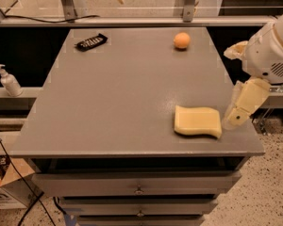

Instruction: Pick sponge

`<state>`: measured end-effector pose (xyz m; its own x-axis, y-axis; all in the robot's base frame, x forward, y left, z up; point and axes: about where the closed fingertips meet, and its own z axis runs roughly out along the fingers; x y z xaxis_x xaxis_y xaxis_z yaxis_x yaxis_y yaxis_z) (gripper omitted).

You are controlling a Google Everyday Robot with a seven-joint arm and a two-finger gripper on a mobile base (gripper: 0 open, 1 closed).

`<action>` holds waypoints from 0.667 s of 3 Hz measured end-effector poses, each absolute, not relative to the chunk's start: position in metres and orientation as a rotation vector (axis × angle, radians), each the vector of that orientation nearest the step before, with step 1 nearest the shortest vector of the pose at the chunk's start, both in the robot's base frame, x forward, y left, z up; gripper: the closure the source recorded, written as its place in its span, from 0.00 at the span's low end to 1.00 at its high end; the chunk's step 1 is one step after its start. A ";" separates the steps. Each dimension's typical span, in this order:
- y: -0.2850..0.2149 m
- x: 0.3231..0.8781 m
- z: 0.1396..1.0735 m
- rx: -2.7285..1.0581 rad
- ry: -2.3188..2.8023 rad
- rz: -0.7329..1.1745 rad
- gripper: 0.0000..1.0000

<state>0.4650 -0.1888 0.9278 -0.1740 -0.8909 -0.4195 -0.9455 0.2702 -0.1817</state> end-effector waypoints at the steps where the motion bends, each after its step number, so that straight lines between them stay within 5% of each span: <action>1: -0.168 0.473 0.896 -1.627 2.085 0.288 0.00; 2: -0.142 0.483 0.862 -1.598 2.063 0.413 0.00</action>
Offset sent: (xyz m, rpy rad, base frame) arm 0.0313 0.0752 -0.1055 0.2762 0.1314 0.0352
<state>0.4827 -0.1418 0.8625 -0.1911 -0.8120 -0.5516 -0.9616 0.2676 -0.0608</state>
